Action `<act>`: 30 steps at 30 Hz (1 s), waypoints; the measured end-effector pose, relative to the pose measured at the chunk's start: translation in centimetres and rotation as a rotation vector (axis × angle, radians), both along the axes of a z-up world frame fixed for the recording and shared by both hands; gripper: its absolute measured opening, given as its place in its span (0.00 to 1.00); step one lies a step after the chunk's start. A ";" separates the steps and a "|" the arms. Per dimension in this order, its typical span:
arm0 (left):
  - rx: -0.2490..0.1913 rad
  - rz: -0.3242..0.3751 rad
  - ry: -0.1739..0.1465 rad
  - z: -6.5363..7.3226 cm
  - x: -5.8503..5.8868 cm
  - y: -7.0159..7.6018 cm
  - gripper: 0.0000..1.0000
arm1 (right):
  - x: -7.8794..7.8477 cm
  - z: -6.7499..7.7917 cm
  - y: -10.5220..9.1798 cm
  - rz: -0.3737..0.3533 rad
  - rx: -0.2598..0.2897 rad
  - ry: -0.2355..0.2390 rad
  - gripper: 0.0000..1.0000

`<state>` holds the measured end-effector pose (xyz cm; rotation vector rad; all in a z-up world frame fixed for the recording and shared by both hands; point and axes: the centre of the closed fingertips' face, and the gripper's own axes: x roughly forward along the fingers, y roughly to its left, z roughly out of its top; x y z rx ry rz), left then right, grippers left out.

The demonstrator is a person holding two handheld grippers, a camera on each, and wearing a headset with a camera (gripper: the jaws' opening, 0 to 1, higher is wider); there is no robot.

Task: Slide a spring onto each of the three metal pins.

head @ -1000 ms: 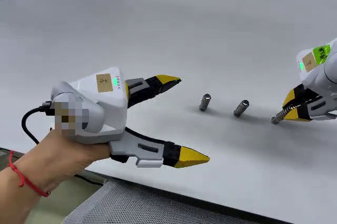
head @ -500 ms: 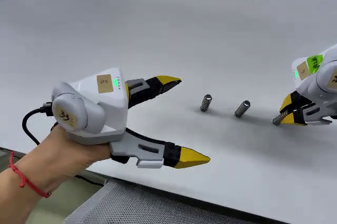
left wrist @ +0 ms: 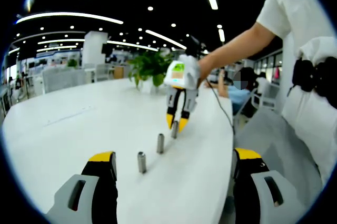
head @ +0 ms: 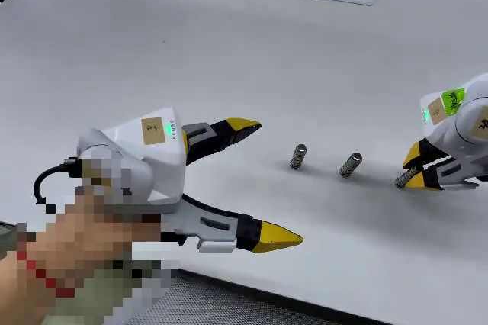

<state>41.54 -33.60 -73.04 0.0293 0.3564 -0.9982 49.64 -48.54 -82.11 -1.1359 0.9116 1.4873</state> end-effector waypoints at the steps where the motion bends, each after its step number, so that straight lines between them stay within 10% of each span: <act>1: 0.002 -0.001 0.000 0.0 0.0 0.0 0.93 | 0.0 0.2 0.0 -0.005 0.008 0.000 0.17; 7: 0.020 -0.005 0.000 -0.3 0.0 0.3 0.94 | 0.6 1.2 -0.1 -0.067 0.075 -0.007 0.22; 18: 0.063 0.000 0.021 -1.4 0.0 1.6 0.98 | -0.4 7.4 -2.1 -0.283 0.318 0.006 0.35; 30: 0.117 -0.018 0.024 -1.8 -0.4 2.2 1.00 | -3.0 7.8 -5.0 -0.385 0.507 0.012 0.58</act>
